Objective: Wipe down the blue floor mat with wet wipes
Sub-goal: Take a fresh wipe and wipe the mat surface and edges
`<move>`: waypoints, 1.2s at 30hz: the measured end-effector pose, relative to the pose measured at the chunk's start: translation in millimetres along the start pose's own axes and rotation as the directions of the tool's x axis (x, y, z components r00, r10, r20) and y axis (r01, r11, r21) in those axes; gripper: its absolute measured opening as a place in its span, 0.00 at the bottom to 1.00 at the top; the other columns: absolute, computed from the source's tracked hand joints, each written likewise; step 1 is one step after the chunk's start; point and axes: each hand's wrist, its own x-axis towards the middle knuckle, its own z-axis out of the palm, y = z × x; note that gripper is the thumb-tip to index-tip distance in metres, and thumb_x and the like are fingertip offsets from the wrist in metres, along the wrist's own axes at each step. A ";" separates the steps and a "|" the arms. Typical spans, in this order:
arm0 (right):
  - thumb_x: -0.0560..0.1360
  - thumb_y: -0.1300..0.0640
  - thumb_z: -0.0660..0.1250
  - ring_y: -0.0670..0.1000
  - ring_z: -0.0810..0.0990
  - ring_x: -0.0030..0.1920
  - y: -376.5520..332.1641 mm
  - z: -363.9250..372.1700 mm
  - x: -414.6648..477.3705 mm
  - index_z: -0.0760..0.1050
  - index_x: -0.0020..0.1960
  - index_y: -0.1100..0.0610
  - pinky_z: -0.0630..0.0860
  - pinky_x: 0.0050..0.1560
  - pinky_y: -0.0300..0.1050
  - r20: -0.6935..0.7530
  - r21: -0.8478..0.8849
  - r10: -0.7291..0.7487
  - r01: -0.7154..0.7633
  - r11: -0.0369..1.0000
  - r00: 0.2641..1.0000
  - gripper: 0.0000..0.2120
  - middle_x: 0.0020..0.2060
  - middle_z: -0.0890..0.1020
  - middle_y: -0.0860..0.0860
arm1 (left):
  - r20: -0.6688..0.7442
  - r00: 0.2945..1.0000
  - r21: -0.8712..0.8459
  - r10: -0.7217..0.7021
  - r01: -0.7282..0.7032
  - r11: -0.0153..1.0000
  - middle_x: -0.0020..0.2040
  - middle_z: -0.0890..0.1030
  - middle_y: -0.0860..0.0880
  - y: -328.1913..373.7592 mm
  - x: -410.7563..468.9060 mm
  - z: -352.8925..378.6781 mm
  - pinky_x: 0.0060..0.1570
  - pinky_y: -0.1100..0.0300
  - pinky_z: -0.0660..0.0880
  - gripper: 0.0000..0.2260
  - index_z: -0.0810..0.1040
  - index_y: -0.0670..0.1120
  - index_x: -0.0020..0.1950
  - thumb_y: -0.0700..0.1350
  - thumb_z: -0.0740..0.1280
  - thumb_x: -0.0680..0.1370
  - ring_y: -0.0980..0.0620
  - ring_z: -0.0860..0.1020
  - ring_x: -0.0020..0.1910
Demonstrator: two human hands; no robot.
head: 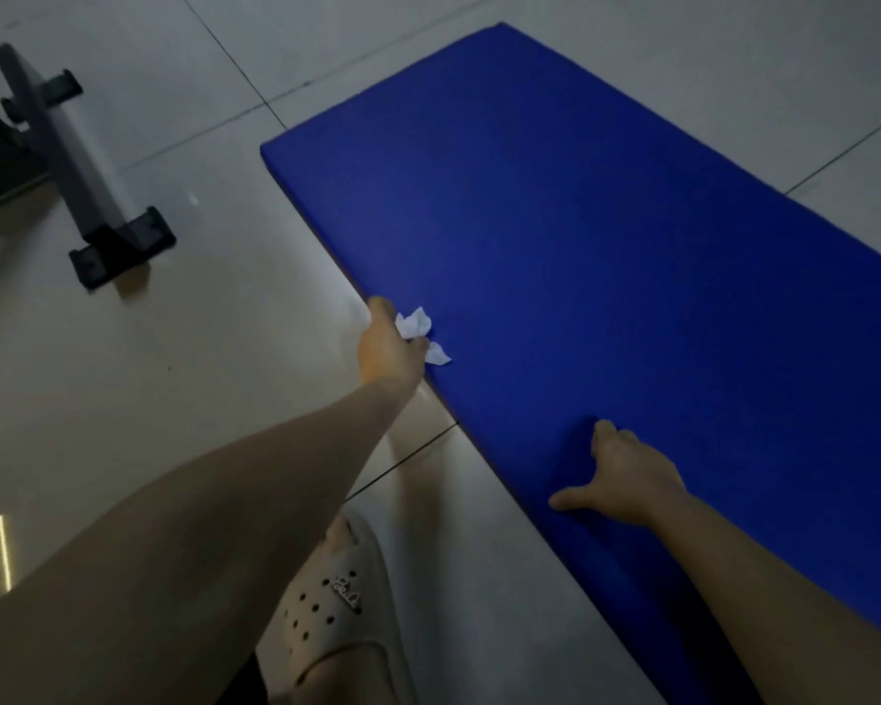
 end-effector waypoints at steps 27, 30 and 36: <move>0.59 0.26 0.75 0.57 0.75 0.66 -14.4 -15.8 9.4 0.52 0.79 0.61 0.78 0.57 0.49 0.060 -0.082 0.034 -0.029 0.996 0.998 0.64 0.71 0.70 0.57 | 0.619 0.681 0.188 0.391 -0.612 0.768 0.46 0.73 0.56 -20.5 -92.6 31.2 0.45 0.59 0.70 0.09 0.70 0.56 0.44 0.55 0.67 0.80 0.59 0.71 0.42; 0.58 0.25 0.75 0.57 0.75 0.65 -12.8 -14.9 10.0 0.52 0.79 0.61 0.78 0.57 0.50 0.067 -0.084 0.030 -0.025 0.996 0.997 0.65 0.71 0.71 0.57 | 0.435 0.823 0.180 0.366 -0.477 0.860 0.48 0.77 0.54 -16.0 -36.6 16.8 0.52 0.57 0.74 0.07 0.75 0.52 0.48 0.52 0.71 0.79 0.56 0.76 0.46; 0.58 0.25 0.75 0.57 0.75 0.65 -14.4 -15.5 10.2 0.53 0.79 0.61 0.78 0.57 0.49 0.065 -0.084 0.028 -0.022 0.996 0.997 0.65 0.69 0.72 0.57 | 0.045 0.989 0.308 0.141 -0.148 0.940 0.42 0.78 0.53 -4.3 20.4 4.2 0.46 0.59 0.76 0.08 0.76 0.48 0.49 0.52 0.69 0.81 0.53 0.80 0.44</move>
